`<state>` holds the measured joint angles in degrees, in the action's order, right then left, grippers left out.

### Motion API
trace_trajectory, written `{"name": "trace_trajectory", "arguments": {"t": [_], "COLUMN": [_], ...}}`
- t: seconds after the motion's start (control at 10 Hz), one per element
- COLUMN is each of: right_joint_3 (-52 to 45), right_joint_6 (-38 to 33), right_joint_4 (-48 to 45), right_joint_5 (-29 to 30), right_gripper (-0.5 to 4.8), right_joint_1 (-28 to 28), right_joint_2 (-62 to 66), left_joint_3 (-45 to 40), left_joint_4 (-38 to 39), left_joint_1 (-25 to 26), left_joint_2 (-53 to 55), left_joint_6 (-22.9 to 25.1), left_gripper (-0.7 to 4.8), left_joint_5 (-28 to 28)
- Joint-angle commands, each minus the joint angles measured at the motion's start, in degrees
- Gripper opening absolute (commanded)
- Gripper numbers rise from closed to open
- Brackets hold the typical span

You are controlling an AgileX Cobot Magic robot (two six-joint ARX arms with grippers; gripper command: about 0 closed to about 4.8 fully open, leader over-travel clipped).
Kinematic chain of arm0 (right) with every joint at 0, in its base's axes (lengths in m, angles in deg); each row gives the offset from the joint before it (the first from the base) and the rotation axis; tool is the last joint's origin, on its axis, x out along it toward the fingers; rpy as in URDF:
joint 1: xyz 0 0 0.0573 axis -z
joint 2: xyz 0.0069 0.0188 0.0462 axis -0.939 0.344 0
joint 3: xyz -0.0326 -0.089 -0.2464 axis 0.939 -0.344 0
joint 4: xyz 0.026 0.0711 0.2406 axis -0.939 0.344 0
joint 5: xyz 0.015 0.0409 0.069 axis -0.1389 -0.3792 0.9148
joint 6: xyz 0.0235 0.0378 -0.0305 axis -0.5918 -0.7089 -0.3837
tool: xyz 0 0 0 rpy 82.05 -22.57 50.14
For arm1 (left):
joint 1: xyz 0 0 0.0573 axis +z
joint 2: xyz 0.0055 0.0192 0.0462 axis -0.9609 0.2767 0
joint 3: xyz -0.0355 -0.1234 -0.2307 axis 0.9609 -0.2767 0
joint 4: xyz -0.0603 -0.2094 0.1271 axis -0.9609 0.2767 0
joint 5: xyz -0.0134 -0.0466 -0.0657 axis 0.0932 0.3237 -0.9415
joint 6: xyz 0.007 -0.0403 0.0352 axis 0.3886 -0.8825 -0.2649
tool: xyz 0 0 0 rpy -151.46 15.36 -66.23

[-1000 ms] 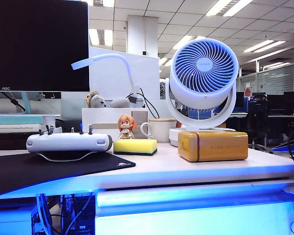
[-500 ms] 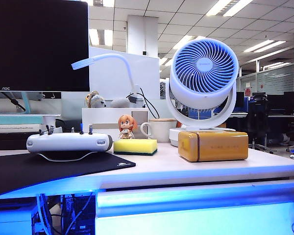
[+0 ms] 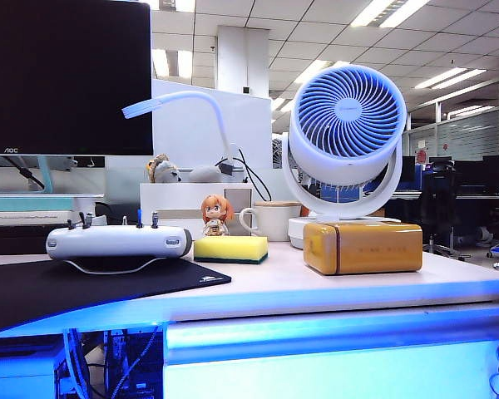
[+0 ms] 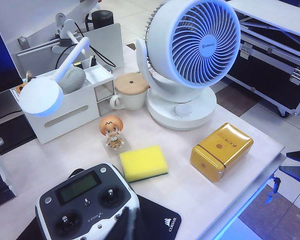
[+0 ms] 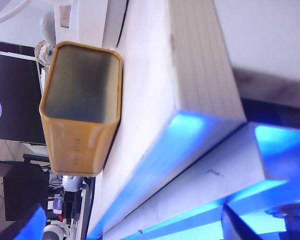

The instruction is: Open the drawer, place the cleaning sponge inside, then close the drawer.

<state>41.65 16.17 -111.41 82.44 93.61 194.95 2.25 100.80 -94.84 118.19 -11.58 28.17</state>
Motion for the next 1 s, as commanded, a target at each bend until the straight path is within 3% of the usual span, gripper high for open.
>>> {"name": "trace_trajectory", "arguments": {"t": [0.1,0.7,1.0], "right_joint_3": [0.2,5.01,5.07], "right_joint_6": [1.88,2.73,2.03], "right_joint_4": [2.05,4.83,-2.38], "right_joint_5": [-2.82,-2.6,0.37], "right_gripper": [4.79,4.79,4.79], "right_joint_1": [0.04,-0.13,-0.11], "right_joint_2": [-0.26,-0.26,-0.26], "left_joint_3": [0.26,0.26,0.26], "left_joint_4": [-0.72,-0.33,-0.13], "left_joint_1": [-0.02,-0.02,-0.02], "left_joint_2": [-0.15,-0.15,-0.15], "left_joint_6": [0.2,0.2,0.2], "left_gripper": [-0.06,-0.06,-0.06], "left_joint_5": [-0.15,-0.13,-0.15]}}
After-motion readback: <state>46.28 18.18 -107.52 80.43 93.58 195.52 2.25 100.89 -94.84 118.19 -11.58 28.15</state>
